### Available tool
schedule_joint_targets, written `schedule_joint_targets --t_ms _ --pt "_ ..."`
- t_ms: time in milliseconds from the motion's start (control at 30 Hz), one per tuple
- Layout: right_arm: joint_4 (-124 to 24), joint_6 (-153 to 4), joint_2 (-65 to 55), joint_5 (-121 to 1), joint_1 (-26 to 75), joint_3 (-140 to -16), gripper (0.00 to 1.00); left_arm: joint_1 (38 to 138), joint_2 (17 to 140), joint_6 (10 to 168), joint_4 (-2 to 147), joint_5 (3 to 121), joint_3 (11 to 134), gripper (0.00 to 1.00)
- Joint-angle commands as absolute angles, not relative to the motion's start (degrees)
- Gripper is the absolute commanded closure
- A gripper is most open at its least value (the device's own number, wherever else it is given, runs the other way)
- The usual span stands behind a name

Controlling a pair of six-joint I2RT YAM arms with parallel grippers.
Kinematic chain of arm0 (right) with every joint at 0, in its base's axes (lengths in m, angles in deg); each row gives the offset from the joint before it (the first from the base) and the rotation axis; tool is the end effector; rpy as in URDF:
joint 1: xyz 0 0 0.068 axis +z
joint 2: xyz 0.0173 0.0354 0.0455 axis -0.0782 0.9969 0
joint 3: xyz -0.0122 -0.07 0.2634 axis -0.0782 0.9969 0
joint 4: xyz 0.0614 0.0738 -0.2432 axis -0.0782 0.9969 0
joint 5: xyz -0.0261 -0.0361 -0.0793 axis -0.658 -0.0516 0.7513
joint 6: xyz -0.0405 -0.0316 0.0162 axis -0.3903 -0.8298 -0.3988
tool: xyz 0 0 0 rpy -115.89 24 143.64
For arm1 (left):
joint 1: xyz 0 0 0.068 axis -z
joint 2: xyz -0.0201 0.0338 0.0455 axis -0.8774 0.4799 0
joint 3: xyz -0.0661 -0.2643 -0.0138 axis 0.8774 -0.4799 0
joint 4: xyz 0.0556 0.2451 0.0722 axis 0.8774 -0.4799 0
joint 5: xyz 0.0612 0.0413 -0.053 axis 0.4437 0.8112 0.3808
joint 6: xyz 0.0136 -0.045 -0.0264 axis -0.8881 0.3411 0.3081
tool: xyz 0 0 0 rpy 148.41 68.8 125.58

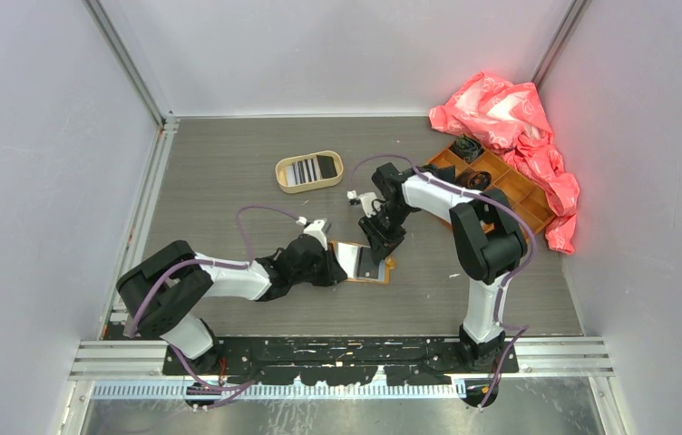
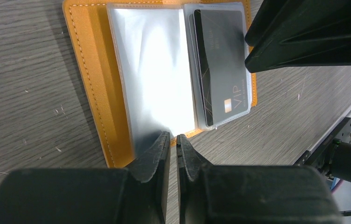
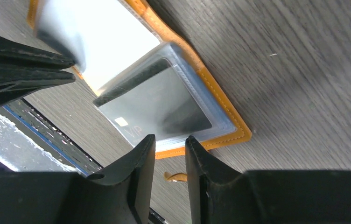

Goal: Put the credit cards into the card holder
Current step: Turn over the card holder at the center of the board.

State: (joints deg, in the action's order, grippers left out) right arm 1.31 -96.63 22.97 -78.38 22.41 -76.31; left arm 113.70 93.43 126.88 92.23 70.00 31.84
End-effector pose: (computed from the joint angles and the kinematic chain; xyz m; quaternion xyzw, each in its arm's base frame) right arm 0.3034 0.1710 0.1655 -0.3568 0.9072 0.2228 0.0058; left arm 0.1755 -0.2283 0.1333 0.0285 0.8944 -0.3480 0.2796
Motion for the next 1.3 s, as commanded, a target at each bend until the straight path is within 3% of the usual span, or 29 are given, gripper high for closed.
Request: schedule_joint_targets --t_ms 0,333,1267 --pt "3.1 -95.4 24.7 -78.9 22.0 -78.4 0.63 114.0 94.2 127.6 92.5 70.8 30.8 0.88" --pt "3.4 -94.4 24.4 -81.6 19.8 -78.8 0.56 114.7 94.0 127.9 92.5 70.8 31.2 0.89" --pt "0.2 -88.5 27.4 -106.3 15.7 -77.7 0.63 116.2 95.8 129.0 94.7 68.5 32.7 0.89"
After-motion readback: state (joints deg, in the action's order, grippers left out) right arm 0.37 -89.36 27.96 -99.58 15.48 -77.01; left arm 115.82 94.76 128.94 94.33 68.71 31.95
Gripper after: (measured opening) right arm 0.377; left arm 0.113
